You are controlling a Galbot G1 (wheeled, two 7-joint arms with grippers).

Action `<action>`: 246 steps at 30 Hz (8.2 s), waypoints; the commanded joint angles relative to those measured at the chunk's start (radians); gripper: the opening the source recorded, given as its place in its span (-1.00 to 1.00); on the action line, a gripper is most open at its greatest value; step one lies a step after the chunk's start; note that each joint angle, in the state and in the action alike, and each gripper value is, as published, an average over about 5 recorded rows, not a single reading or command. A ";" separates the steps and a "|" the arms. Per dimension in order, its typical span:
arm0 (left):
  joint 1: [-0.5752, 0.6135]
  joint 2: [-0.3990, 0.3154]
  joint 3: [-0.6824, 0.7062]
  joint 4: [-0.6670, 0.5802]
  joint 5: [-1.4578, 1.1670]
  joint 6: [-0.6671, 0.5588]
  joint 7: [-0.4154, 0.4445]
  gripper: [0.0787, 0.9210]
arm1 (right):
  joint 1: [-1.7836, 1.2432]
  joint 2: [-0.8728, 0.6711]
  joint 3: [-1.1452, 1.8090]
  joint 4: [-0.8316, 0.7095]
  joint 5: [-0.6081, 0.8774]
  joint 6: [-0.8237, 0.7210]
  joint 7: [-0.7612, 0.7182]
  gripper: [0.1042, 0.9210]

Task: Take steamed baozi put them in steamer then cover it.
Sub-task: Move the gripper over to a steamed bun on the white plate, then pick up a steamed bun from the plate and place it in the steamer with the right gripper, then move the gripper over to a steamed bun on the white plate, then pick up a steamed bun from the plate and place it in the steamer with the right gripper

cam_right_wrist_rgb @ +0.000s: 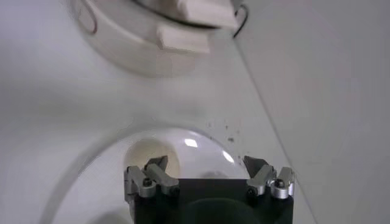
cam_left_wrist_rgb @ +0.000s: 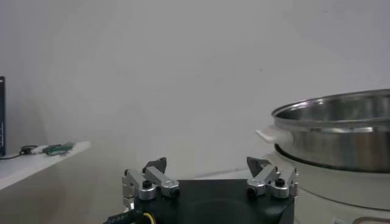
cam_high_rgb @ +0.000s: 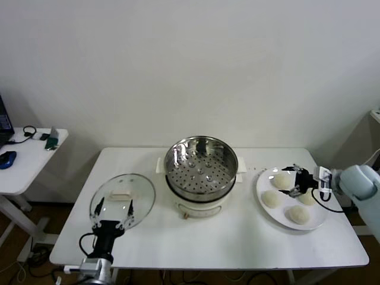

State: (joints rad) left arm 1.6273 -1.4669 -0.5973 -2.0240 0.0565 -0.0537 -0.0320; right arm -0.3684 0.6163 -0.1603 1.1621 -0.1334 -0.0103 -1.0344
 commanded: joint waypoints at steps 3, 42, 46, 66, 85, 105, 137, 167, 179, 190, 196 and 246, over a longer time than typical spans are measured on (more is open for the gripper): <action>-0.001 0.011 -0.003 0.005 -0.011 0.008 -0.009 0.77 | 0.456 0.106 -0.464 -0.364 -0.114 0.073 -0.142 0.76; -0.041 0.049 -0.021 0.034 -0.055 0.025 -0.010 0.77 | 0.376 0.453 -0.328 -0.738 -0.383 0.154 -0.044 0.76; -0.040 0.049 -0.021 0.035 -0.054 0.025 -0.011 0.77 | 0.375 0.458 -0.306 -0.749 -0.414 0.165 -0.047 0.69; -0.018 0.044 -0.027 0.020 -0.054 0.018 -0.013 0.77 | 0.536 0.336 -0.557 -0.472 -0.167 0.148 -0.087 0.47; 0.008 0.050 -0.020 -0.006 -0.055 0.013 -0.010 0.77 | 1.108 0.501 -1.091 -0.097 -0.078 0.340 -0.098 0.47; 0.036 0.068 -0.026 0.001 -0.069 0.006 -0.008 0.77 | 0.813 0.768 -1.013 -0.131 -0.451 0.466 -0.060 0.48; 0.036 0.072 -0.028 0.018 -0.068 0.006 -0.010 0.77 | 0.758 0.718 -0.973 -0.122 -0.513 0.444 -0.061 0.76; 0.056 0.071 0.000 -0.022 -0.031 0.005 -0.002 0.77 | 1.004 -0.071 -1.304 0.159 0.558 -0.215 0.006 0.76; 0.062 0.069 -0.003 -0.028 -0.005 0.020 -0.008 0.77 | 0.443 -0.069 -0.847 0.024 0.271 -0.153 0.012 0.76; 0.072 0.059 -0.010 -0.022 0.000 0.021 -0.009 0.77 | 0.350 0.062 -0.747 -0.136 0.207 -0.116 0.007 0.76; 0.070 0.060 -0.013 -0.015 0.003 0.022 -0.009 0.77 | 0.337 0.130 -0.705 -0.192 0.200 -0.106 0.016 0.76; 0.091 0.045 0.011 -0.037 0.005 0.020 -0.009 0.77 | 1.281 0.295 -1.519 -0.125 0.977 -0.148 -0.023 0.47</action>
State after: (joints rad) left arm 1.7182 -1.4220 -0.5937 -2.0590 0.0618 -0.0349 -0.0413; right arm 0.5418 0.7997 -1.3499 1.0099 0.5091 -0.1494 -1.0621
